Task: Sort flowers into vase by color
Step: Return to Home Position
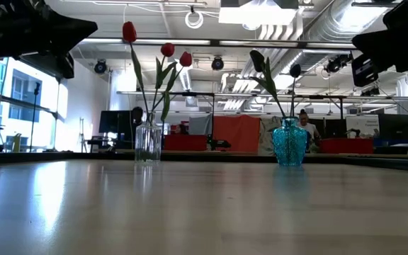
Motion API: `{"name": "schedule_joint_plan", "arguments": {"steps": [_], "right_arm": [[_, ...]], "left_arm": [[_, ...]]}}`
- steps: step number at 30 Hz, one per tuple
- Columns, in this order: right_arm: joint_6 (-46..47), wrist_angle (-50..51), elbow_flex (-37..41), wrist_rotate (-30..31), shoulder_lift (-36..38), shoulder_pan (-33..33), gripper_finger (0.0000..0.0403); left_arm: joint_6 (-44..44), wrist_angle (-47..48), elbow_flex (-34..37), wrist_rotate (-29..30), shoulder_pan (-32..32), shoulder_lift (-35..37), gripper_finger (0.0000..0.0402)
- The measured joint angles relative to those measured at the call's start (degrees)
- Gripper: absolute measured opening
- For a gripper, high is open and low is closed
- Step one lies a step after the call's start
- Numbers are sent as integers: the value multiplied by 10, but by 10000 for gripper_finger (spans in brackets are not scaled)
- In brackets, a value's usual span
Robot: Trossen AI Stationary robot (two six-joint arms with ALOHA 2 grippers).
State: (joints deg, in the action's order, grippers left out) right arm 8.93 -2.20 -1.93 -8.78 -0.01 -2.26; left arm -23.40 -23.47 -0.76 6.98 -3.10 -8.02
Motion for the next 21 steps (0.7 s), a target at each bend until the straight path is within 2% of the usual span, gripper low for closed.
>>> {"name": "schedule_joint_plan", "arguments": {"steps": [4,9,21], "right_arm": [[0,3,0,0,-2,0,0],[0,4,0,0,-7,0,0],[0,18,0,-2,-7,0,0]], "left_arm": [[0,24,0,0,1,18,1],[0,74,0,0,1,79,1],[0,79,0,-4,3,78,1]]}}
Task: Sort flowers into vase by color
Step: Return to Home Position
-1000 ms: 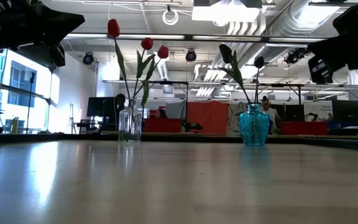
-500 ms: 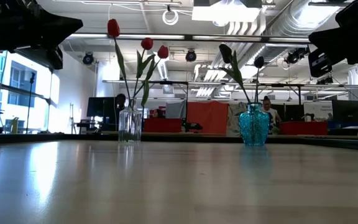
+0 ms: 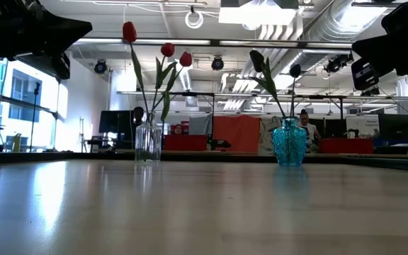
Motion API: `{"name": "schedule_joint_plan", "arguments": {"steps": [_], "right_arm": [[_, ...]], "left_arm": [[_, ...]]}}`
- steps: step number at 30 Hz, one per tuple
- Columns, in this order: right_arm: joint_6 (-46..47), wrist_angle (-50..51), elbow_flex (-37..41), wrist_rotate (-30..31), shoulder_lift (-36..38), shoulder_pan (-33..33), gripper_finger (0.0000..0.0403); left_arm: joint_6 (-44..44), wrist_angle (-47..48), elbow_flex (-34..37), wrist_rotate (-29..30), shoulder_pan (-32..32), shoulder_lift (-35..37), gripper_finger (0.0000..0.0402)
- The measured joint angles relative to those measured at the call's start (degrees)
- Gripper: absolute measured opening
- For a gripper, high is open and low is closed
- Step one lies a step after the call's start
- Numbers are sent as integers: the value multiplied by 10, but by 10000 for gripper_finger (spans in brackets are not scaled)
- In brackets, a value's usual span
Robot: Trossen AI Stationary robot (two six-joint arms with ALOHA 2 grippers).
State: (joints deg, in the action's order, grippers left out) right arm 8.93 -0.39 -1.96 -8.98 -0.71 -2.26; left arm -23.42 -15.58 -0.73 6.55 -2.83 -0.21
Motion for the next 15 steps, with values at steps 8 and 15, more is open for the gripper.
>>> {"name": "schedule_joint_plan", "arguments": {"steps": [8,15], "right_arm": [[0,11,0,0,0,0,0],[0,15,0,0,0,0,0]], "left_arm": [[49,3,0,0,0,0,1],[228,71,0,0,0,0,0]]}}
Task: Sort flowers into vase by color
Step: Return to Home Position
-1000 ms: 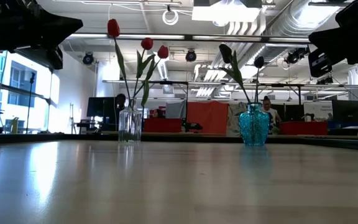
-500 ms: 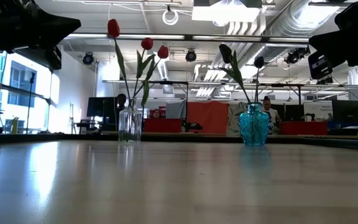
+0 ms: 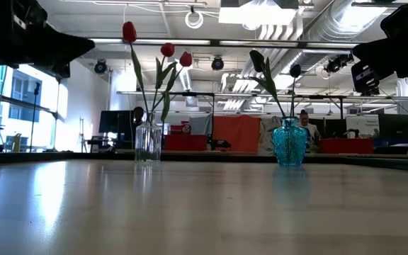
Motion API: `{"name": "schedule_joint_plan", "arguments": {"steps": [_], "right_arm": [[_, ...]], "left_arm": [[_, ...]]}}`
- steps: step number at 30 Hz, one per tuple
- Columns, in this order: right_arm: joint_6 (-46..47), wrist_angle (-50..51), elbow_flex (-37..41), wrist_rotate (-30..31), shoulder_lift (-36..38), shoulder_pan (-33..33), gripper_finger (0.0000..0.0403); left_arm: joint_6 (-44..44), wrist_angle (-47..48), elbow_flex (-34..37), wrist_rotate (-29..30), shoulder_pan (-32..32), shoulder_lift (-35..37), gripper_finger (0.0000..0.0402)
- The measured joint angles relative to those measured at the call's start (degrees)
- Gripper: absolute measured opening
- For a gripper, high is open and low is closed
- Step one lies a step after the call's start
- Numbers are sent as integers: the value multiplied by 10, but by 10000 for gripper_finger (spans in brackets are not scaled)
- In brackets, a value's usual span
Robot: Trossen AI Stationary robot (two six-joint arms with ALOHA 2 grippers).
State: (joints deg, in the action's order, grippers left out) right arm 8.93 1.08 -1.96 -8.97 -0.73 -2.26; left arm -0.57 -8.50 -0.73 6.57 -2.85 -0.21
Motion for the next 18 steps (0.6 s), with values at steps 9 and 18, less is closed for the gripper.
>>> {"name": "schedule_joint_plan", "arguments": {"steps": [9,18], "right_arm": [[0,0,0,0,0,0,0],[0,0,0,0,0,0,0]], "left_arm": [[-42,71,0,2,-2,0,0],[-43,71,0,2,-1,-8,0]]}}
